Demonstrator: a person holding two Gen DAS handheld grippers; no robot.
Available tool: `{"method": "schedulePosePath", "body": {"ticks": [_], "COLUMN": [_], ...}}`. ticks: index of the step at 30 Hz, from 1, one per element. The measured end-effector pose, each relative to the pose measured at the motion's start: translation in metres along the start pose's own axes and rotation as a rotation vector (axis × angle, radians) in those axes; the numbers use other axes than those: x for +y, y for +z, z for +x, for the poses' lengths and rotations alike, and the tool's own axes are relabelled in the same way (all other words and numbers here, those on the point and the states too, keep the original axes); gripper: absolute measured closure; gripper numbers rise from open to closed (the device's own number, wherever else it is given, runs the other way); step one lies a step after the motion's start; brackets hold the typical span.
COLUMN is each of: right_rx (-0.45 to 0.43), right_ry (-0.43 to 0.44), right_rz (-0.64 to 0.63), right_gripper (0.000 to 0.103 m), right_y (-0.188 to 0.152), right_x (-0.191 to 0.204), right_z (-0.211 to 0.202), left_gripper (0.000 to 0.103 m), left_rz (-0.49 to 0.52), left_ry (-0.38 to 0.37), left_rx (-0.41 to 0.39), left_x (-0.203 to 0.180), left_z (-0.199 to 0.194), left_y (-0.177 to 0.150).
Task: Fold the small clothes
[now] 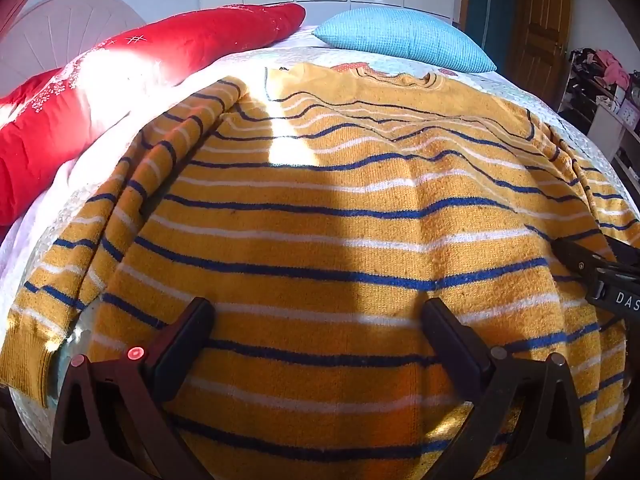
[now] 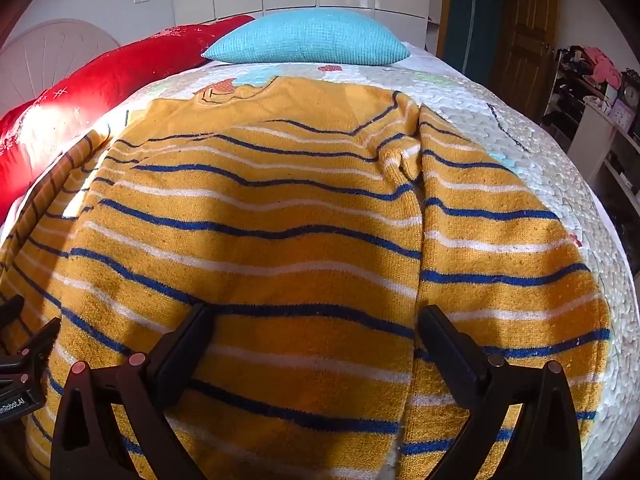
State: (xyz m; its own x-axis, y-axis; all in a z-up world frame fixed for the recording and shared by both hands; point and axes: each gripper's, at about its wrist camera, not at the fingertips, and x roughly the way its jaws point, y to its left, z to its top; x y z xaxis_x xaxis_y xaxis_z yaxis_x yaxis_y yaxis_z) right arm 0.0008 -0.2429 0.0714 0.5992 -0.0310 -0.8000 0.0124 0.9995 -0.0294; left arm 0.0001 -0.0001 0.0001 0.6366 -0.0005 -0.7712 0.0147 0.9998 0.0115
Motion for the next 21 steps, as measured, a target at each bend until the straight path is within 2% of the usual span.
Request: {"method": "schedulePosePath", "body": {"ticks": [6, 11, 21], "right_rx": [-0.013, -0.028, 0.032], "right_ry": [0.006, -0.035, 0.001], "right_rz": [0.008, 0.006, 0.019], "right_gripper": [0.0, 0.0, 0.0], "right_y": [-0.001, -0.001, 0.002], "right_x": [-0.006, 0.004, -0.003], "right_z": [0.0, -0.006, 0.001], "left_gripper": [0.0, 0.0, 0.0], "left_rz": [-0.002, 0.0, 0.003], "left_ry": [-0.003, -0.003, 0.003], "left_rx": [0.006, 0.005, 0.019], "left_x": [0.001, 0.001, 0.008], "left_z": [0.0, 0.0, -0.005], "left_y": [0.001, 0.002, 0.006]}}
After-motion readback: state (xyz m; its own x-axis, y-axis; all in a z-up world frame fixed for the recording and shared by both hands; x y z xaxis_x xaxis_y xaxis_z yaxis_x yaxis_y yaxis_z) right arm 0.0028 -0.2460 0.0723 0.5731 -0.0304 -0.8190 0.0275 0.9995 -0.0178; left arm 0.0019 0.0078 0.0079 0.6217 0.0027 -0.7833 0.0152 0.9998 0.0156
